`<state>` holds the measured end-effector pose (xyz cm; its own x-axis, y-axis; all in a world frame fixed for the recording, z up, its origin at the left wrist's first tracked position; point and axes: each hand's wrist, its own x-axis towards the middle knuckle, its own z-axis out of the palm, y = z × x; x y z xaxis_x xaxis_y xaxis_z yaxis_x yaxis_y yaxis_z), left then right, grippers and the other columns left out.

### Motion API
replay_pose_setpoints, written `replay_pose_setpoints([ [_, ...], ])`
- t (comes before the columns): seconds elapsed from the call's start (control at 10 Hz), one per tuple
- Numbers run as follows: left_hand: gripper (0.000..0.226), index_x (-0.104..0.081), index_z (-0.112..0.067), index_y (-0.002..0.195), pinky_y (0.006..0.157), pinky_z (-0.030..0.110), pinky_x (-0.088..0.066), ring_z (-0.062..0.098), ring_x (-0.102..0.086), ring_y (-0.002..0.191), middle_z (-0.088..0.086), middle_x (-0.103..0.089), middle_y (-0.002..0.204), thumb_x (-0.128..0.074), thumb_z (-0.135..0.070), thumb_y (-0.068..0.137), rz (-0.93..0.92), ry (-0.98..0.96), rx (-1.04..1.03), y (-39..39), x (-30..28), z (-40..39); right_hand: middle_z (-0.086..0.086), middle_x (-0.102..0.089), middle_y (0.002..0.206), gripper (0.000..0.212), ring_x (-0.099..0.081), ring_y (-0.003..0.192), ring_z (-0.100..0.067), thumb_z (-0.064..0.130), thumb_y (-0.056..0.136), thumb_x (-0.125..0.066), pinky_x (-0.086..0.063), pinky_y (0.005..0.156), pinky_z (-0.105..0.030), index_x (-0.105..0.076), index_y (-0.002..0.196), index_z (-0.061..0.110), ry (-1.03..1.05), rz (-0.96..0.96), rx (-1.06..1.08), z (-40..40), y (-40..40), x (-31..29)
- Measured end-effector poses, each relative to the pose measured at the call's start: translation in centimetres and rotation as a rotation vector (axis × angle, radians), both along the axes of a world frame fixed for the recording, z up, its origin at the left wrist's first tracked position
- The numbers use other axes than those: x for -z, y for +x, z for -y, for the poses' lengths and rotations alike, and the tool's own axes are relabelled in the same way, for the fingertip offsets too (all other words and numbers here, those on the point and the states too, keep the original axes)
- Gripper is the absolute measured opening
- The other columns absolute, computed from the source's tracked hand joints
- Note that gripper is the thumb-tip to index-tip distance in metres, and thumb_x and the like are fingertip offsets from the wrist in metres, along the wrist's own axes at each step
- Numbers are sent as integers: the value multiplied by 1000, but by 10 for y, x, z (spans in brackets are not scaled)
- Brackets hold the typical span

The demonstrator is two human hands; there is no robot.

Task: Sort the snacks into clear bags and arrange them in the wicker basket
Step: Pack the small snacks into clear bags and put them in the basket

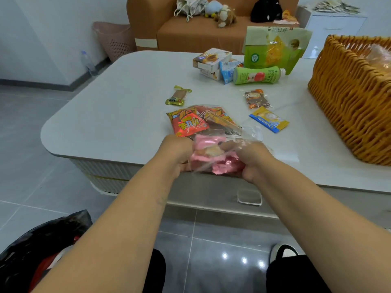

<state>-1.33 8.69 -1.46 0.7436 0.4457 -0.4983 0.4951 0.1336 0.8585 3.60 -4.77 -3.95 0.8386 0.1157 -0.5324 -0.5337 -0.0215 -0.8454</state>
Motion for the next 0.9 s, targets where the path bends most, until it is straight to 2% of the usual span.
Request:
replay_pose_setpoints([
  [0.1, 12, -54, -3, 88, 57, 30, -59, 23, -70, 74, 11, -63, 88, -50, 7, 94, -2, -21, 15, -3, -1, 2, -9, -70, 82, 21, -67, 78, -27, 8, 74, -72, -55, 79, -53, -69, 95, 10, 24, 27, 277, 0, -1, 16],
  [0.2, 20, -57, -6, 80, 54, 29, -58, 15, -66, 53, 5, -65, 63, -48, 4, 95, -9, 4, 70, -4, -2, 8, -13, -68, 81, 12, -63, 73, -28, 9, 82, -69, -56, 77, -50, -68, 93, 5, 30, -7, 163, -3, -4, 17],
  [0.3, 23, -59, -7, 74, 50, 27, -56, 9, -58, 36, -1, -59, 41, -49, 4, 93, -20, 55, 107, -5, 0, 13, -15, -68, 80, 12, -65, 64, -27, 4, 82, -68, -59, 66, -44, -66, 94, 3, 47, -20, -42, -1, -5, 8],
  [0.4, 17, -60, -8, 83, 57, 29, -57, 13, -63, 50, 4, -65, 57, -49, 0, 94, -40, 59, 118, -7, 4, 18, -16, -68, 80, 28, -64, 57, -23, 6, 74, -76, -56, 50, -33, -67, 99, 1, -18, 22, -123, 2, 0, 8],
  [0.5, 18, -57, -6, 82, 57, 29, -57, 15, -62, 58, 6, -63, 70, -46, 2, 94, -54, 74, 149, -8, 10, 25, -18, -70, 78, 38, -64, 61, -25, 6, 61, -84, -57, 63, -39, -69, 95, -3, -95, 99, -169, -2, 3, 7],
  [0.6, 26, -51, -6, 69, 55, 27, -54, 13, -58, 56, 5, -57, 68, -45, 7, 91, -58, 67, 103, -8, 13, 29, -11, -68, 72, 26, -62, 60, -21, 9, 62, -82, -54, 61, -31, -72, 86, 5, -141, 194, -207, -2, 6, 9],
  [0.7, 26, -49, -8, 68, 52, 23, -54, 11, -57, 53, 4, -55, 67, -44, 7, 89, -82, 57, 101, -12, 10, 26, -3, -67, 74, 6, -63, 66, -18, 13, 78, -73, -54, 60, -27, -68, 75, 15, -176, 290, -141, 0, 8, 16],
  [0.8, 22, -54, -6, 71, 59, 26, -55, 13, -61, 61, 6, -57, 67, -49, 6, 88, -72, 62, 137, -11, 15, 21, -7, -65, 69, 12, -60, 61, -20, 9, 76, -69, -51, 59, -30, -68, 66, 14, -209, 357, -147, -2, 5, 16],
  [0.9, 8, -62, -1, 93, 72, 33, -59, 28, -68, 85, 16, -65, 86, -54, -1, 93, -8, -2, 89, -9, 21, 16, -10, -60, 57, 20, -52, 46, -17, -1, 79, -65, -46, 47, -22, -67, 61, 8, -217, 378, -283, -1, 1, 11],
])
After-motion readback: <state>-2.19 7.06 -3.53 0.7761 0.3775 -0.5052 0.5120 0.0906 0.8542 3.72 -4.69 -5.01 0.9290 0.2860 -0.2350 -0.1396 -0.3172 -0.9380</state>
